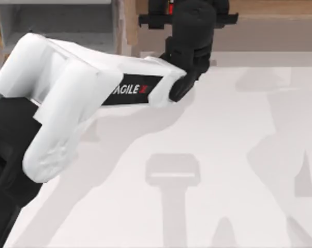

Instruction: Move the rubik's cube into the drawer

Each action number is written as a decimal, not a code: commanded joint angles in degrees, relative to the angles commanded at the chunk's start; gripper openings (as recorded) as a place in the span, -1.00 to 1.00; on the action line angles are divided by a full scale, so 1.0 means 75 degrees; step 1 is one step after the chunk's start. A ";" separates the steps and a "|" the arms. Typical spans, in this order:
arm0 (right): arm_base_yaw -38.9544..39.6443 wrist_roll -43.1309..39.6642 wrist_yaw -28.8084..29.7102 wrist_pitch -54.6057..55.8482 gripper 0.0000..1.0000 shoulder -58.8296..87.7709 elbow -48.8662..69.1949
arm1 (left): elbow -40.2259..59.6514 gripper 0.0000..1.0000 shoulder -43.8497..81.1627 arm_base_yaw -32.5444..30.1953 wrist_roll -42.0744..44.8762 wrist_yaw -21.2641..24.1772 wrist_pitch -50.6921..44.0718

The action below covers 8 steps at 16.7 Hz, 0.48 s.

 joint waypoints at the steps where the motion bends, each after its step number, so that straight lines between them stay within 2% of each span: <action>1: 0.0000 0.0000 0.0000 0.0000 1.00 0.0000 0.0000 | 0.0000 -0.36 0.0000 0.0000 0.0000 0.0000 0.0000; 5: 0.0000 0.0000 0.0000 0.0000 1.00 0.0000 0.0000 | 0.0000 -0.96 0.0000 0.0000 0.0000 0.0000 0.0000; 8: 0.0000 0.0000 0.0000 0.0000 1.00 0.0000 0.0000 | 0.0000 -1.00 0.0000 0.0000 0.0000 0.0000 0.0000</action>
